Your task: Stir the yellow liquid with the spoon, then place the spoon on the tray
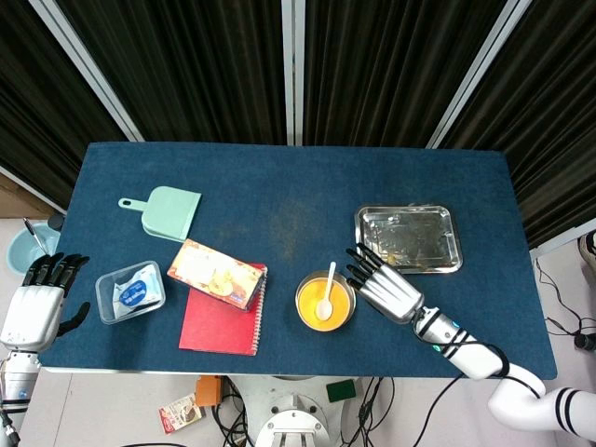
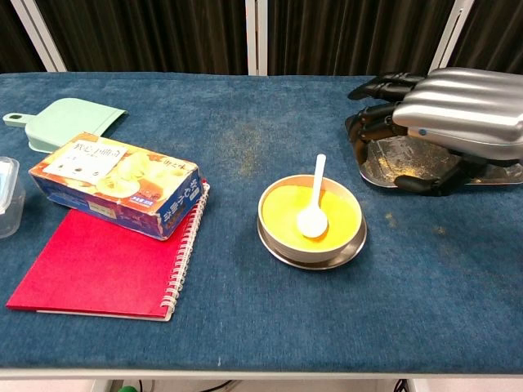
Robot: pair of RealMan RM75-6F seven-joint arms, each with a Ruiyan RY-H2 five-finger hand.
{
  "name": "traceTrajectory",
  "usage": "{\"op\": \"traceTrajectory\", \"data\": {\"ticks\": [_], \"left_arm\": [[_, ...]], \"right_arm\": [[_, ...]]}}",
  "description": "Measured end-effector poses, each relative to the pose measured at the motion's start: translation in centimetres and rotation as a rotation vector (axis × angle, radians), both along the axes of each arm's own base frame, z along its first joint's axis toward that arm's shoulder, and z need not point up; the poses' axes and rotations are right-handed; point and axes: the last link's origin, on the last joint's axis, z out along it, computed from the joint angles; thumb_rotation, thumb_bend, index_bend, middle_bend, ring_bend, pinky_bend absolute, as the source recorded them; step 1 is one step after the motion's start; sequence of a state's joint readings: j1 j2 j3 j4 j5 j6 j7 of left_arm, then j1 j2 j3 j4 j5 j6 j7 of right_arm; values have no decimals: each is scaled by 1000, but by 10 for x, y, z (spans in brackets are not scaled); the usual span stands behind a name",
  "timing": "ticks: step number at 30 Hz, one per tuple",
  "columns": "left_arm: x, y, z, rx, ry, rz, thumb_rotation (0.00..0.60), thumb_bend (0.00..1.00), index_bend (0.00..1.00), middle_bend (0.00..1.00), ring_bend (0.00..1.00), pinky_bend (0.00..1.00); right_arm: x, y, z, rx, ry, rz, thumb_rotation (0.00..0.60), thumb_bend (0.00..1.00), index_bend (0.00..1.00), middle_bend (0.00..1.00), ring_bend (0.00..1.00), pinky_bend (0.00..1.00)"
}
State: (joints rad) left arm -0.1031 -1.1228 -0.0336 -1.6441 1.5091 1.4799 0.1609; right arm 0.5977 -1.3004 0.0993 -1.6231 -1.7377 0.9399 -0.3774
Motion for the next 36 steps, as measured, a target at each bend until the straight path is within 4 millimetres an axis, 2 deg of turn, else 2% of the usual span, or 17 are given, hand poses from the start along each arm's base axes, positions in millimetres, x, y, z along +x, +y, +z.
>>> {"op": "traceTrajectory", "data": {"ticks": [8,20,29,36], "left_arm": [[-2,2,-1,-3,-1,14,600,275,176,155,98,121],[-7,1,-1,-4,-9,34,600,275,176,155,97,121],[-11,2,-3,-9,-13,44,600,275,176,155,98,121],[-14,3,-4,-10,-18,44,600,276,176,155,98,122]], "right_arm": [[8,-15,-25,10,41,91,600,445,403,206,0,1],[21,-27,-49,31,6,170,600,458,417,206,0,0],[23,-33,-58,39,13,153,600,468,419,206,0,0],[17,-29,-55,38,11,116,600,474,437,212,0,0]]}}
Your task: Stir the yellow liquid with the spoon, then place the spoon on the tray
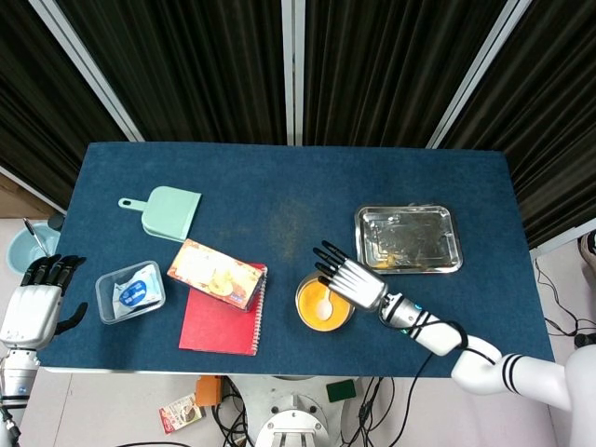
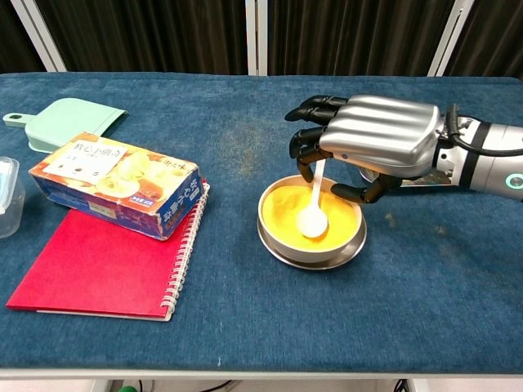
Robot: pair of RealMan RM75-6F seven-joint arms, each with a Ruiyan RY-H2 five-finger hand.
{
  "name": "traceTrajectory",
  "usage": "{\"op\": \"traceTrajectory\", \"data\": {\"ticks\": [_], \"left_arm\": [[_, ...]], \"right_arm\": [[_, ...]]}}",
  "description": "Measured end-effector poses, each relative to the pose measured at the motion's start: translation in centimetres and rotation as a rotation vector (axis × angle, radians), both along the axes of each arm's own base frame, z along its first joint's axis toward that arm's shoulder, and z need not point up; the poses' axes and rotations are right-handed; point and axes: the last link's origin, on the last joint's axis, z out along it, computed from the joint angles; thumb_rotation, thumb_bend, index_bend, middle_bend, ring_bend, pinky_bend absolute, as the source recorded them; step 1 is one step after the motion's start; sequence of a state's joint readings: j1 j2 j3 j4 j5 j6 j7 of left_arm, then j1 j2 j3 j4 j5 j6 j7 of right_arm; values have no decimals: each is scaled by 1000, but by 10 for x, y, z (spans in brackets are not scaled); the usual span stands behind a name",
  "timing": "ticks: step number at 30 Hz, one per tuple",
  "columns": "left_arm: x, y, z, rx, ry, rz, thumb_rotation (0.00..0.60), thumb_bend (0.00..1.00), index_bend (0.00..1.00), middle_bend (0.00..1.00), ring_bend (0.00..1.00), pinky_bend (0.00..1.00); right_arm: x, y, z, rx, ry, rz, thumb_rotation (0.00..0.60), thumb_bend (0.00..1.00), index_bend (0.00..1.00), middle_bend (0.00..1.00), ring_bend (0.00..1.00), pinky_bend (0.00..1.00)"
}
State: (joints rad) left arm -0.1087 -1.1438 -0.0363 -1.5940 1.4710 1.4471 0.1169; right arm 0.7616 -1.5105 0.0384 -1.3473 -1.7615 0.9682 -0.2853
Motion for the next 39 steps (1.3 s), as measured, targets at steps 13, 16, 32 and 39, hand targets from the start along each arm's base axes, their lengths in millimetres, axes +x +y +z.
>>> {"op": "traceTrajectory", "data": {"ticks": [13,16,32,39], "left_arm": [[-7,-1,-2,4,-17,-1,600,276,176,155,98,122],[-8,-3,-3,2,-17,3,600,276,176,155,98,121],[-11,-4,-3,3,-21,14,600,276,176,155,98,120],[-13,-4,-3,3,-21,20,600,276,176,155,98,121]], "right_arm": [[-6,17,10,-15,-4,-72,600,477,445,218,0,0],[-3,17,6,-9,-1,-71,600,477,445,219,0,0],[-1,13,-2,-7,-6,-71,600,388,467,238,0,0],[2,11,-2,-8,-32,-77,600,351,473,243,0,0]]}}
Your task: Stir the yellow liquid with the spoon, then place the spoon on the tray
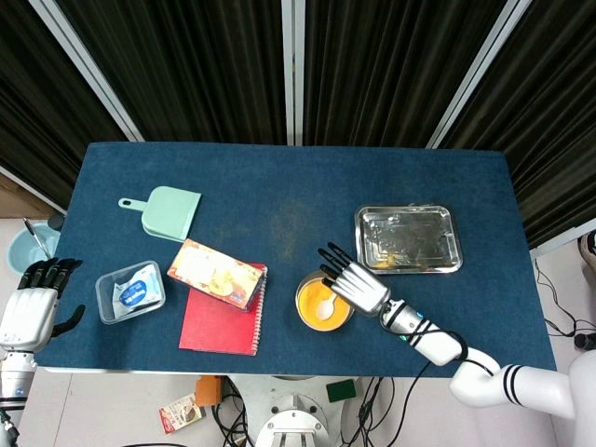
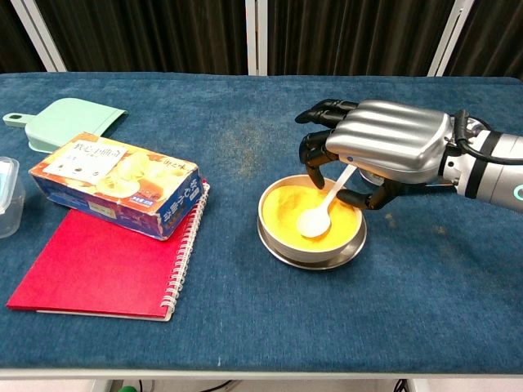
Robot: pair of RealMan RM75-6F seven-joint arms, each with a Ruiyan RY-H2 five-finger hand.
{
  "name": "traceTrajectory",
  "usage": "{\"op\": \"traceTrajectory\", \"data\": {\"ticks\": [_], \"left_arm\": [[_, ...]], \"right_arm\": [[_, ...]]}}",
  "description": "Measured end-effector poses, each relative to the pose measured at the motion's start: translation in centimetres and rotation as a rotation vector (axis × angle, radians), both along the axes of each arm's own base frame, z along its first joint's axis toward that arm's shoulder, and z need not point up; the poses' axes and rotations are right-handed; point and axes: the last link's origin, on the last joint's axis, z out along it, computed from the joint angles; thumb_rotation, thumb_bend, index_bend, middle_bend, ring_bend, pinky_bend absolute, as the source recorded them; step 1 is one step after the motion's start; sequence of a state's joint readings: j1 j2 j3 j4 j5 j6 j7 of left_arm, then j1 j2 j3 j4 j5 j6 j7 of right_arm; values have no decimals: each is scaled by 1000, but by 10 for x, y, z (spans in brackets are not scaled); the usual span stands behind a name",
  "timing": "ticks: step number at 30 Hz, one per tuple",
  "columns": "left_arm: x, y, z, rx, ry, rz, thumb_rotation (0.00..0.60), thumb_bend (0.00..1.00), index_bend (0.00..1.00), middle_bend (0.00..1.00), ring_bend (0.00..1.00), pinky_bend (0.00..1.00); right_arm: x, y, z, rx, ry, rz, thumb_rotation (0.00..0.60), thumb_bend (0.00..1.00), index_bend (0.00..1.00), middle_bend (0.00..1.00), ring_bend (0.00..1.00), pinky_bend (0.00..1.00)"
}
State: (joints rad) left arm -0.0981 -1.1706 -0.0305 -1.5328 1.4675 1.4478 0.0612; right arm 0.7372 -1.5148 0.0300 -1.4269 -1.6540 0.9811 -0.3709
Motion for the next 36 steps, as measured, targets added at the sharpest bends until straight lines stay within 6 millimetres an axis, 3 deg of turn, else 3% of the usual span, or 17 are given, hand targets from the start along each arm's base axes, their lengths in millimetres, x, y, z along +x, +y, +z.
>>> {"op": "traceTrajectory", "data": {"ticks": [25,36], "left_arm": [[-4,0,-1,3,-3,6,600,275,173,155,98,122],[-4,0,-1,4,3,2,600,275,166,155,98,120]], "right_arm": [[4,-3,-3,14,0,-11,600,437,559,267,0,0],[8,-6,9,-25,4,19,600,459,618,270,5,0]]}}
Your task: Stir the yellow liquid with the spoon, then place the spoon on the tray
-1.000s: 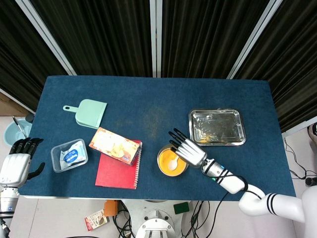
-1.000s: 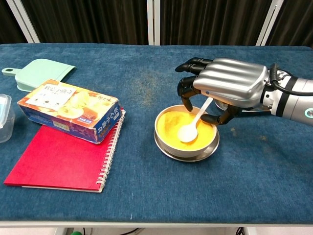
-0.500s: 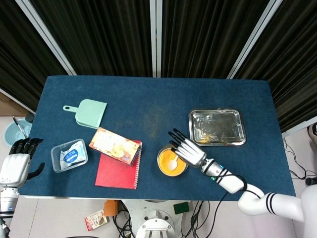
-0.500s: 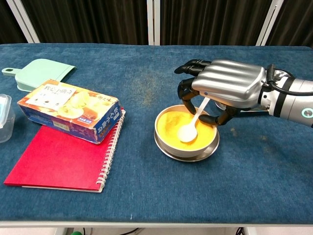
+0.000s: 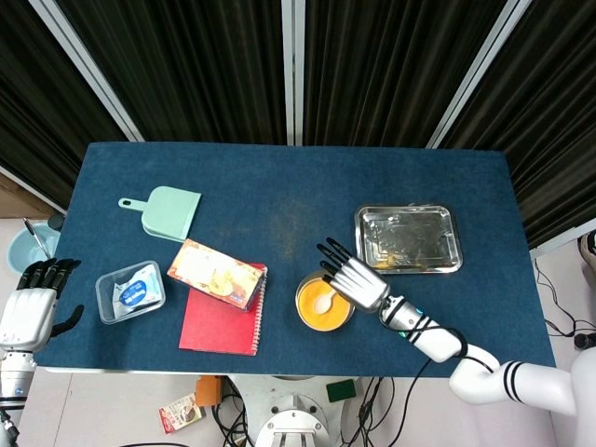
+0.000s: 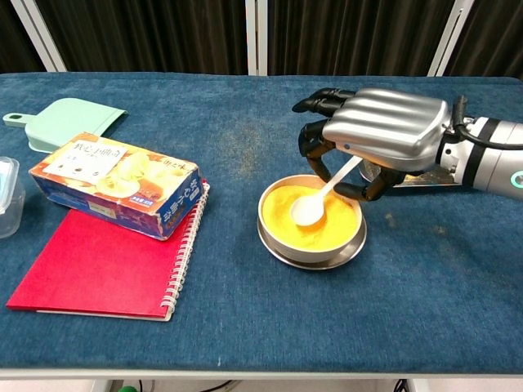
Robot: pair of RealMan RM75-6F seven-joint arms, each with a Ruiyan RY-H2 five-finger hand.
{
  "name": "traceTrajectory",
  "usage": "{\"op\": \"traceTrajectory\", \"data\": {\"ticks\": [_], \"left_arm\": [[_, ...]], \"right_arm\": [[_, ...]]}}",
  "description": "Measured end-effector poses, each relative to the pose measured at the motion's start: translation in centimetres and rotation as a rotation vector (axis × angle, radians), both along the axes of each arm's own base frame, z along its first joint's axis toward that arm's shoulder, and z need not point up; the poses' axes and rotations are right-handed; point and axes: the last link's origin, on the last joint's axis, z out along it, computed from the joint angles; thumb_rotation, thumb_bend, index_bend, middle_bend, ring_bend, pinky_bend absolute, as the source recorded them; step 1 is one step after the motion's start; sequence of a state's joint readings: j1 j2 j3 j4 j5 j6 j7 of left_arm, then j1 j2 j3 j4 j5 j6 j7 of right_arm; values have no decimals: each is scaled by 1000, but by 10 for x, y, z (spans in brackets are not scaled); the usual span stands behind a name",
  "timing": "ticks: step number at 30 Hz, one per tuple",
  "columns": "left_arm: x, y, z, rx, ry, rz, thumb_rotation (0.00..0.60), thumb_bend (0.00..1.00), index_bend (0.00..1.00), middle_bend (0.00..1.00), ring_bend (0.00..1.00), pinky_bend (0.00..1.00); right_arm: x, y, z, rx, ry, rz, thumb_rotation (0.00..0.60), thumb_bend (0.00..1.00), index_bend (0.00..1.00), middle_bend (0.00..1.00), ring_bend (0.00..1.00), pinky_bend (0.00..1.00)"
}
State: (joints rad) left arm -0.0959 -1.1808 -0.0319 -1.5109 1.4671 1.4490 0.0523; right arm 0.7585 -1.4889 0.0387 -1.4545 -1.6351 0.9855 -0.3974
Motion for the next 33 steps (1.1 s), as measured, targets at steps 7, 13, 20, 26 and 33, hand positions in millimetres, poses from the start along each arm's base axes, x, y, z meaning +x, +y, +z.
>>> {"op": "traceTrajectory", "data": {"ticks": [7,13,20,26,33], "left_arm": [[1,-1,-1,1,-1,-5,600,275,165,155,98,120],[1,-2,-2,-3,0,-12,600,276,166,155,98,121],[0,-3,-6,-5,-8,-15,600,275,165,155,98,121],[-3,-5,-7,-2,-15,-15,600,276,163,155,98,122],[-6,-7,-7,4,-20,-12,600,275,163,155,98,121]], "right_arm": [[7,-2,14,-71,46,71,600,469,643,340,86,10],[11,-2,23,-135,95,109,600,477,672,422,147,18],[10,2,24,-188,215,175,600,477,690,464,176,20],[12,5,22,-240,314,268,600,477,702,465,176,17],[18,6,14,-300,411,402,600,477,707,465,193,10]]}}
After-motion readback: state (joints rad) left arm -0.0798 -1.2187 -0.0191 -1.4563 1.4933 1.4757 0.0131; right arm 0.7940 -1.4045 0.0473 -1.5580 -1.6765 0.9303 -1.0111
